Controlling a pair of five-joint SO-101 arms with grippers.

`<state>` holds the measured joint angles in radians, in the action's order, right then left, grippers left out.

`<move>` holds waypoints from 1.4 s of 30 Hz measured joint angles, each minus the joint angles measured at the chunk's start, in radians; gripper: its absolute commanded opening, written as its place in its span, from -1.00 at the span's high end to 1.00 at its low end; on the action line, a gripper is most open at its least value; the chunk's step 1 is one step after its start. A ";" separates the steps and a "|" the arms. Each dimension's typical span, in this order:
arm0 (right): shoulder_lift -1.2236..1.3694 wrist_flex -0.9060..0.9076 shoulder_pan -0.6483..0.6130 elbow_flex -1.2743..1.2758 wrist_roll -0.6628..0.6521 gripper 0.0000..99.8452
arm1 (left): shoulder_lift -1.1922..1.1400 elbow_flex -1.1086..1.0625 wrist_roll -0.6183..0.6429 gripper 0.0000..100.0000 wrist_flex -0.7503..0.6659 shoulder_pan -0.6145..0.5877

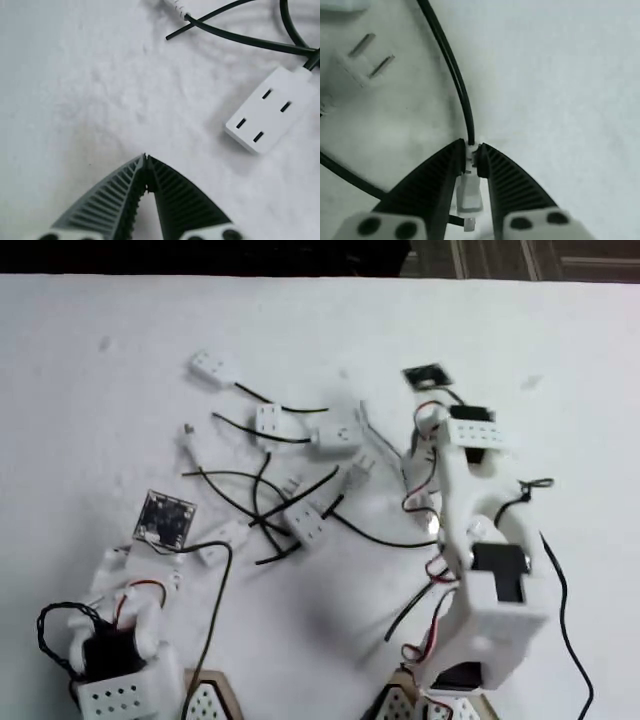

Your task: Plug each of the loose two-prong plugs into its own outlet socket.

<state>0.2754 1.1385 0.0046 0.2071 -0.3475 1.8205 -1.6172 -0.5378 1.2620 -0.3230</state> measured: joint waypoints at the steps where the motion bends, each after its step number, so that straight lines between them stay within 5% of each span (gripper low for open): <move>1: 0.029 -0.002 -0.002 -0.020 0.000 0.87 | 0.000 0.000 0.000 0.95 0.000 0.000; 5: 0.106 0.068 -0.012 -0.115 0.000 0.69 | 0.000 0.000 0.000 0.95 0.000 0.000; 16: 0.173 0.385 -0.015 -0.361 0.006 0.69 | 0.000 0.000 0.000 0.95 0.000 0.000; 36: 0.292 0.463 -0.015 -0.391 0.009 0.69 | 0.000 0.000 0.000 0.95 0.000 0.000; 42: 0.298 0.494 -0.014 -0.391 0.009 0.98 | 0.000 0.000 0.000 0.95 0.000 0.000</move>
<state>0.5731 1.6326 -0.0092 -0.1841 -0.3383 1.8205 -1.6172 -0.5378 1.2620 -0.3230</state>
